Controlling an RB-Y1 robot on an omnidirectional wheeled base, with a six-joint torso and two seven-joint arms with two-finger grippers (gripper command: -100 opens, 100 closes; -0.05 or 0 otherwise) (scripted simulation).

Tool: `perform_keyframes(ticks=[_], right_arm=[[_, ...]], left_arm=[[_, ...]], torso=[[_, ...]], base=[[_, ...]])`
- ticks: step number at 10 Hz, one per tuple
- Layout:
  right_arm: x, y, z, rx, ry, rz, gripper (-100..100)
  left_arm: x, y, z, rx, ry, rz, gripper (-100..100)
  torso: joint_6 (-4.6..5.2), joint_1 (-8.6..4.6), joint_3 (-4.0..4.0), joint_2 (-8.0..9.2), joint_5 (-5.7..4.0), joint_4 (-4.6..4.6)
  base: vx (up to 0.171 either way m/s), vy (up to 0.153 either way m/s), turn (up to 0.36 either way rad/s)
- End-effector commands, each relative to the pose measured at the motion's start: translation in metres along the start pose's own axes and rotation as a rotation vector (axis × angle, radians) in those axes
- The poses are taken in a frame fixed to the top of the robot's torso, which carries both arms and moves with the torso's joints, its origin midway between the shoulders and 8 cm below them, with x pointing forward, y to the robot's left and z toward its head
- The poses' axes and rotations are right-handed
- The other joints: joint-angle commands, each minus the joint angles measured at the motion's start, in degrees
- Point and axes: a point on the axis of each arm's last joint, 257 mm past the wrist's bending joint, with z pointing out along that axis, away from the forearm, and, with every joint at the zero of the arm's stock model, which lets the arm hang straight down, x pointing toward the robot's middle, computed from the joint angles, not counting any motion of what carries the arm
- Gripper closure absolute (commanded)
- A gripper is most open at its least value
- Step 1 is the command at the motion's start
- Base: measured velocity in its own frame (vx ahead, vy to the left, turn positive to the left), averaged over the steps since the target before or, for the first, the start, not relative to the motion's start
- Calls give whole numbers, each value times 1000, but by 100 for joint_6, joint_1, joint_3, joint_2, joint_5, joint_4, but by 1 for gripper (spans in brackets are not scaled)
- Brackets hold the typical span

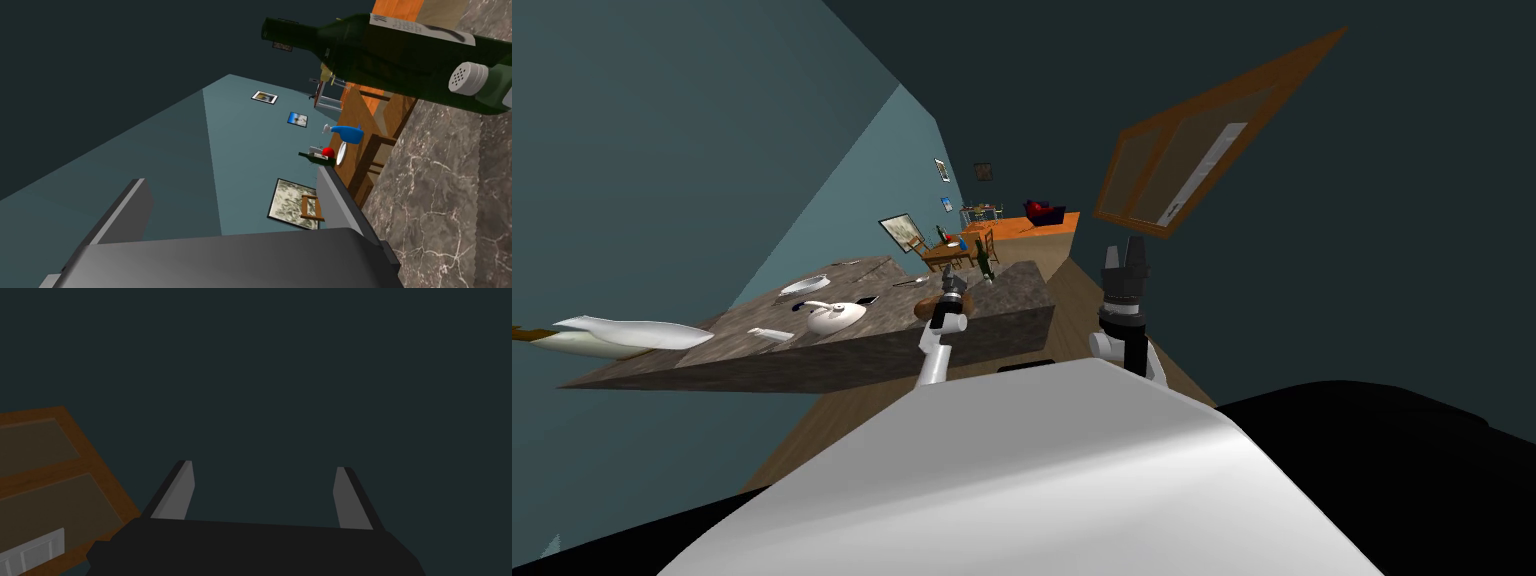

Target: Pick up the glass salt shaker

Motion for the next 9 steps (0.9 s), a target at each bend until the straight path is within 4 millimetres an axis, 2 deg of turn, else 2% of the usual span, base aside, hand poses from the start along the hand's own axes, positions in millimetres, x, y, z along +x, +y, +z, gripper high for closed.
perform_keyframes(ticks=[1, 2, 4, 5, 6, 7, 8, 9], right_arm=[[0, 0, 0, 0, 0, 0, 0], [0, 0, 0, 0, 0, 0, 0], [0, 0, 0, 0, 0, 0, 0], [0, 0, 0, 0, 0, 0, 0], [0, 0, 0, 0, 0, 0, 0], [0, 0, 0, 0, 0, 0, 0], [0, 0, 0, 0, 0, 0, 0], [0, 0, 0, 0, 0, 0, 0]], left_arm=[[-6, 12, 7, -30, -14, -15, -100], [-12, 11, 19, -41, -27, -44, -100], [-17, 26, 19, -70, -38, -44, -100], [-23, 27, 31, -85, -54, -77, -100], [-27, 38, 30, -107, -63, -78, -100], [-33, 39, 43, -123, -81, -115, -100], [-38, 50, 40, -145, -91, -115, -100], [-43, 45, 52, -149, -106, -156, -100]], torso=[[0, 0, 0, 0, 0, 0], [0, 5, 0, -1, 1, 0], [-1, 5, -3, -6, 1, -2], [-1, 22, -5, -8, 4, -2], [-1, 17, -5, -9, 4, -2], [-1, 15, -5, -8, 3, -2], [-1, 7, -4, -7, 1, -1], [-1, 8, -5, -8, 2, -2]], base=[[-16, -83, 15], [-6, -100, 24], [6, -54, 10], [4, -54, 27], [0, -63, 23], [-2, -84, 40], [6, -78, 20], [19, -94, 39]])
